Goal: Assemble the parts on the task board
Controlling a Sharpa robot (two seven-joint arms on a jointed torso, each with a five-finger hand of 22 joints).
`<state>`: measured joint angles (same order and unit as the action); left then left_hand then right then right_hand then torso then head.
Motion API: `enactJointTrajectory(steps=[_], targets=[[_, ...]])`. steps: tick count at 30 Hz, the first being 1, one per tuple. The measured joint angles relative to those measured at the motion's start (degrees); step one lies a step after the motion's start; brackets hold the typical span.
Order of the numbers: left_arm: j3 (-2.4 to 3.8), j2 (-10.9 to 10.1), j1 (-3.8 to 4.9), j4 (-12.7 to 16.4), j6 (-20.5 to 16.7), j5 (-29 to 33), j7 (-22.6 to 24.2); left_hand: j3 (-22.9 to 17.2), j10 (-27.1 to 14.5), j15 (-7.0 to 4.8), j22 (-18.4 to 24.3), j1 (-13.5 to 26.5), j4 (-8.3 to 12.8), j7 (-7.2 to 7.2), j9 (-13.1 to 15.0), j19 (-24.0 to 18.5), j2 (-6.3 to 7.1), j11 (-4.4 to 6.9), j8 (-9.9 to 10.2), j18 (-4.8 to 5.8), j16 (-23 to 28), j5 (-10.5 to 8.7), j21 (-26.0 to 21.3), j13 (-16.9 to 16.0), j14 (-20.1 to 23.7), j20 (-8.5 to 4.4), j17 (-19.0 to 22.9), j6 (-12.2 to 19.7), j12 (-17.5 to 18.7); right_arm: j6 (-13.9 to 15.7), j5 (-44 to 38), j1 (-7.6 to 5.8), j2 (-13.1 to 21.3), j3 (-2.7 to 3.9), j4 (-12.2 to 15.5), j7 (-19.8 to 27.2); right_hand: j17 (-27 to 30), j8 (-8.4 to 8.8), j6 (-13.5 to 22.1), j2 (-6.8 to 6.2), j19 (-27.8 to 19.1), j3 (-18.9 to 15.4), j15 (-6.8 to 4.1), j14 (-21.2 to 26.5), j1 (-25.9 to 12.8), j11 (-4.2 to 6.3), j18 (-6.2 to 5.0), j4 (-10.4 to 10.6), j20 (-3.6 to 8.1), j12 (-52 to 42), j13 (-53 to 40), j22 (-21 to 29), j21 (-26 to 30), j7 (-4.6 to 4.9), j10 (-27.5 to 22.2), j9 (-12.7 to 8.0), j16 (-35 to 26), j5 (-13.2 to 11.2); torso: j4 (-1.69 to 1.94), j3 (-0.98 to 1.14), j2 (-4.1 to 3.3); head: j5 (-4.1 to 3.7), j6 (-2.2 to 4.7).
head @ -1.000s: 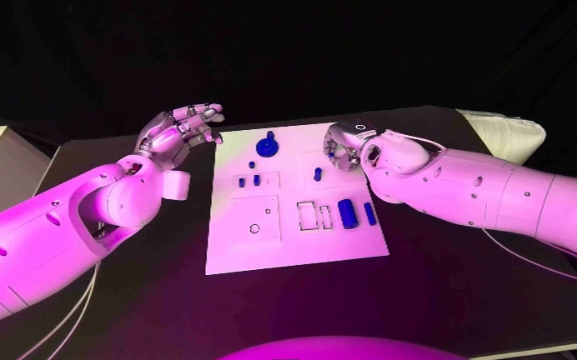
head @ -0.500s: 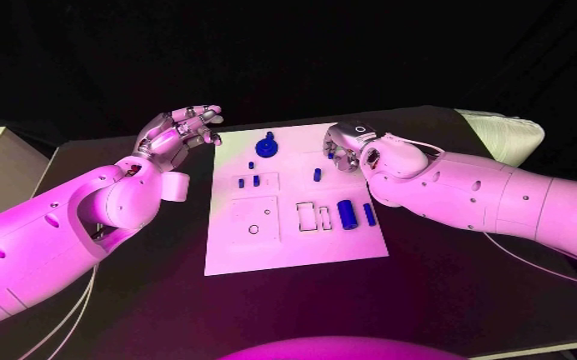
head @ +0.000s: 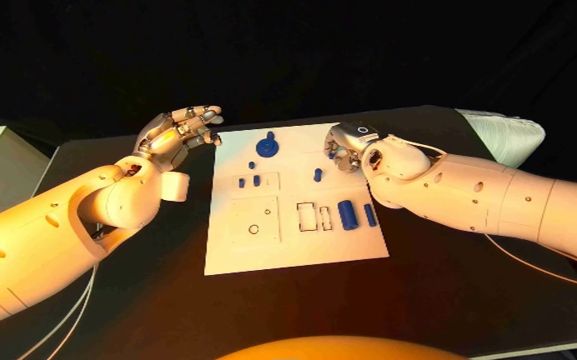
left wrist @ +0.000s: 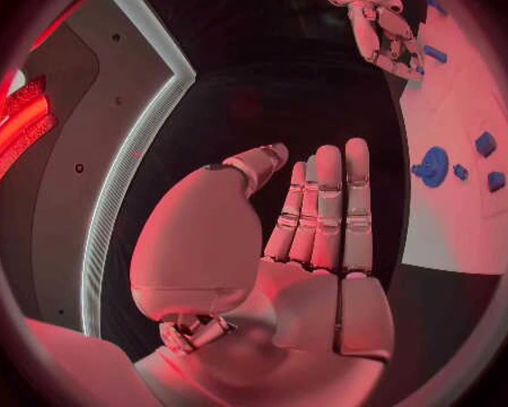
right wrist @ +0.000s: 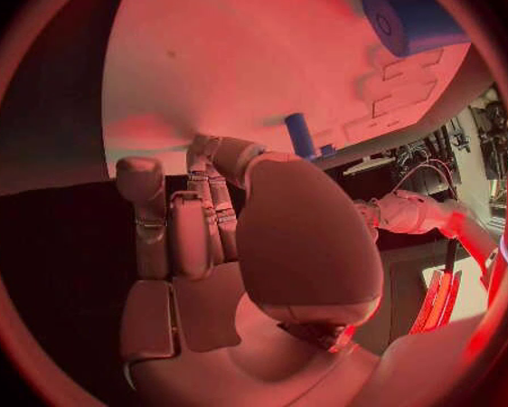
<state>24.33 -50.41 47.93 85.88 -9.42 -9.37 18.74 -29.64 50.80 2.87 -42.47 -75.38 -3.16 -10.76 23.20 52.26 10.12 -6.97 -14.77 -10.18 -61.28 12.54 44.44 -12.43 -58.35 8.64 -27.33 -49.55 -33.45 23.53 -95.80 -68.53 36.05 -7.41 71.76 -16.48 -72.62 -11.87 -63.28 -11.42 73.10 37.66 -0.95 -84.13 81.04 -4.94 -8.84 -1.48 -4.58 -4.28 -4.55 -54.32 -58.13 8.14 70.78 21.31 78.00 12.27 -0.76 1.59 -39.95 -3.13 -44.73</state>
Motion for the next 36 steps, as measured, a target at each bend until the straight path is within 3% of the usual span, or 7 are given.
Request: enactJointTrajectory(steps=[2, 10, 18, 21, 25, 35, 36], targets=[[0.00, 0.0, 0.00, 0.0, 0.0, 0.0, 0.0, 0.0, 0.0, 0.00, 0.0, 0.0, 0.0, 0.00, 0.0, 0.2, 0.00, 0.00, 0.0, 0.00, 0.1, 0.00, 0.0, 0.0, 0.0, 0.18, 0.0, 0.0, 0.0, 0.0, 0.5, -0.02, 0.1, 0.02, 0.0, 0.1, 0.0, 0.72, 1.1, -0.27, -0.4, -0.2, 0.14, 0.1, -1.1, 0.38, 0.00, 0.4, -0.40, 0.4, -0.4, 0.1, 0.1, 0.51, -0.4, 0.0, 0.0, 0.1, -0.02, 0.01, -0.01, 0.02, 0.00], [0.00, -0.1, -0.01, 0.0, 0.0, 0.0, -0.2, 0.0, 0.0, 0.00, 0.1, 0.0, 0.0, 0.00, 0.0, 0.2, 0.00, 0.00, 0.0, 0.00, 0.1, 0.00, -0.2, 0.0, 0.0, 0.17, 0.0, 0.0, 0.0, -0.2, 2.5, -0.07, 0.2, 0.05, 0.0, 1.1, -0.2, 3.48, 5.2, -2.98, -1.3, -1.4, 1.47, 0.2, -3.8, -1.29, 0.00, 1.3, -1.32, 0.4, 0.4, 1.0, 1.7, 2.10, -4.9, -1.0, 0.7, 2.0, -0.03, 0.00, -0.01, 0.04, -0.10], [0.00, -0.2, -0.01, -0.1, 0.0, -0.1, -0.2, 0.0, 0.0, 0.00, 0.1, 0.0, 0.0, 0.00, 0.0, 0.4, 0.00, 0.00, 0.0, 0.00, 0.1, 0.00, -0.2, 0.1, 0.0, -0.03, 0.0, 0.0, 0.0, -0.3, 3.8, -0.14, 0.3, 0.07, -0.1, 1.7, -0.3, 3.48, 5.3, -3.52, -1.2, -2.0, 1.67, 0.0, -4.1, -1.48, 0.00, 2.0, -1.60, 0.4, 0.7, 1.2, 2.0, 2.26, -5.5, -1.0, 0.9, 2.3, 0.01, -0.01, -0.01, 0.02, -0.17], [0.00, -0.2, -0.01, -0.1, 0.0, -0.1, -0.3, 0.0, 0.0, 0.00, 0.1, 0.0, 0.0, 0.00, 0.0, 0.4, 0.00, 0.00, 0.0, 0.00, 0.1, 0.00, -0.2, 0.1, 0.0, -0.03, 0.0, 0.0, 0.0, -0.3, 4.1, -0.16, 0.3, 0.08, -0.1, 1.8, -0.3, 3.48, 4.9, -3.75, -1.2, -2.3, 1.67, 0.0, -4.4, -1.31, 0.00, 2.2, -1.60, 0.4, 0.6, 1.2, 2.0, 1.85, -5.3, -0.9, 0.9, 2.3, 0.01, 0.00, -0.01, 0.02, -0.17], [0.00, -0.2, -0.02, -0.1, -0.1, -0.1, -0.3, 0.0, -0.1, 0.00, 0.2, 0.0, 0.0, -0.11, 0.0, 0.4, 0.00, -0.13, 0.0, 0.00, 0.1, 0.00, -0.2, 0.1, 0.0, -0.03, 0.0, 0.1, 0.2, -0.3, 4.3, -0.19, 0.3, 0.10, -0.2, 1.8, -0.3, 3.23, 4.2, -3.42, -1.0, -2.4, 1.67, 0.0, -4.7, -0.74, -0.01, 2.5, -1.80, 0.2, 0.4, 1.0, 2.0, 1.15, -4.4, -0.6, 1.1, 2.6, 0.01, 0.00, -0.03, 0.06, -0.20], [0.00, -0.3, -0.02, -0.1, -0.1, -0.1, -0.4, 0.0, -0.2, 0.00, 0.3, -0.5, 0.0, -0.21, -0.1, 0.4, -0.02, -0.21, 0.0, 0.00, 0.1, -0.01, -0.5, 0.2, 0.0, -0.03, 0.0, 0.2, 0.2, 0.4, 4.9, -0.19, 0.1, 0.08, -0.5, 1.7, -0.8, 0.97, 1.1, -0.68, 0.5, -2.2, 0.81, 0.2, -5.9, 0.37, 0.03, 4.9, -0.75, -0.6, 0.0, -0.3, 1.8, -0.50, -0.8, 0.8, 1.8, 2.8, 0.01, -0.01, -0.04, 0.07, -0.20], [0.00, -0.3, -0.02, -0.1, -0.1, -0.1, -0.4, 0.0, -0.2, 0.00, 0.3, -0.6, 0.0, -0.21, -0.1, 0.4, -0.13, -0.21, 0.0, 0.00, 0.1, -0.01, -0.5, 0.2, 0.0, -0.03, 0.0, 0.2, 0.2, 0.4, 4.9, -0.18, 0.0, 0.07, -0.5, 1.7, -0.8, 0.64, 1.0, -0.31, 0.8, -2.2, 0.70, 0.1, -5.8, 0.27, 0.76, 4.9, -0.84, -0.7, 0.0, -0.5, 1.8, -0.66, -0.7, 1.0, 1.9, 2.5, 0.01, -0.01, -0.03, 0.07, -0.23]])
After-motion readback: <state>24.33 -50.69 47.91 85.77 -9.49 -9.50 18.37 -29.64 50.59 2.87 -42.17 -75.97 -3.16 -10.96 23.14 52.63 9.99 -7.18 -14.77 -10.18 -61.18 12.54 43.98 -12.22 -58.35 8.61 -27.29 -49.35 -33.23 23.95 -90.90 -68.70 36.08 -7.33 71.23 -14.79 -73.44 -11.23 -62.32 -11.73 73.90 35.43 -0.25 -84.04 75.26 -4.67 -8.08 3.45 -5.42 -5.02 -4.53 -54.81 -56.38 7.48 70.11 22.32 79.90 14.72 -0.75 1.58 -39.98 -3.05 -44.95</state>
